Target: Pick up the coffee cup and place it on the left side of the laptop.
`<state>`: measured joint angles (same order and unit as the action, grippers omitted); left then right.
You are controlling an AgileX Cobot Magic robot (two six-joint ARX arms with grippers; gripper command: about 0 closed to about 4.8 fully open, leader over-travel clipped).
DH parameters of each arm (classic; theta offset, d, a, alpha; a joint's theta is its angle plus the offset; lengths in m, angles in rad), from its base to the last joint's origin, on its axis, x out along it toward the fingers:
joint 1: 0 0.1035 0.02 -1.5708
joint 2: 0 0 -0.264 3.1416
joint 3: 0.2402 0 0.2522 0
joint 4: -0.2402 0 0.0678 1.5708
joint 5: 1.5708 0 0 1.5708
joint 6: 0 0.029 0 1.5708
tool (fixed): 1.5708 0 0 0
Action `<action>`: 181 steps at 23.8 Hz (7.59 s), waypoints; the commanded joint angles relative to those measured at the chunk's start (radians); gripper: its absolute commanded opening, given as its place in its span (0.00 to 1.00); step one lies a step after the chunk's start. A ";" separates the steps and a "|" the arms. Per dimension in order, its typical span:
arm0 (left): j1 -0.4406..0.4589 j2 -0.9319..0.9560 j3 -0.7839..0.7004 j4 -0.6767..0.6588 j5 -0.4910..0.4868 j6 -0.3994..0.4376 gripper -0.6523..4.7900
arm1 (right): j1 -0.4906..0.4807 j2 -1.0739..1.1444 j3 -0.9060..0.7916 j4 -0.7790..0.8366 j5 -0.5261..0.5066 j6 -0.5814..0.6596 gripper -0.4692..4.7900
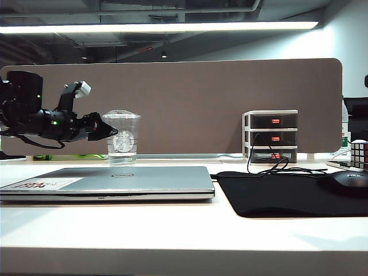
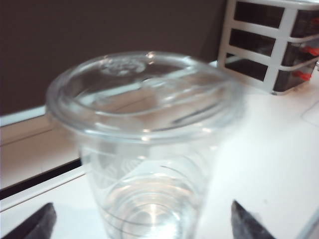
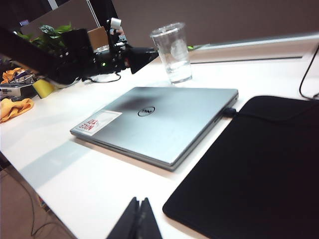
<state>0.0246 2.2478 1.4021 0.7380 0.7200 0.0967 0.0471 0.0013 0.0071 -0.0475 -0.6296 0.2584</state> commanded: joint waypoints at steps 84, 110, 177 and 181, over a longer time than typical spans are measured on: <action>-0.072 -0.131 0.043 -0.195 0.204 0.046 0.79 | 0.000 -0.002 -0.006 -0.024 0.002 0.003 0.09; 0.111 -0.547 -0.560 0.035 0.031 0.042 0.79 | 0.000 -0.002 -0.006 -0.023 -0.006 0.003 0.09; 0.327 -0.428 -0.896 0.490 -0.060 -0.053 1.00 | 0.000 -0.002 -0.006 -0.015 -0.091 -0.005 0.09; 0.327 -0.437 -0.903 0.490 -0.055 -0.056 1.00 | 0.000 -0.002 -0.006 -0.015 -0.091 -0.005 0.09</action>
<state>0.3492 1.8225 0.5037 1.2152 0.6621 0.0471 0.0467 0.0013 0.0071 -0.0784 -0.7158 0.2543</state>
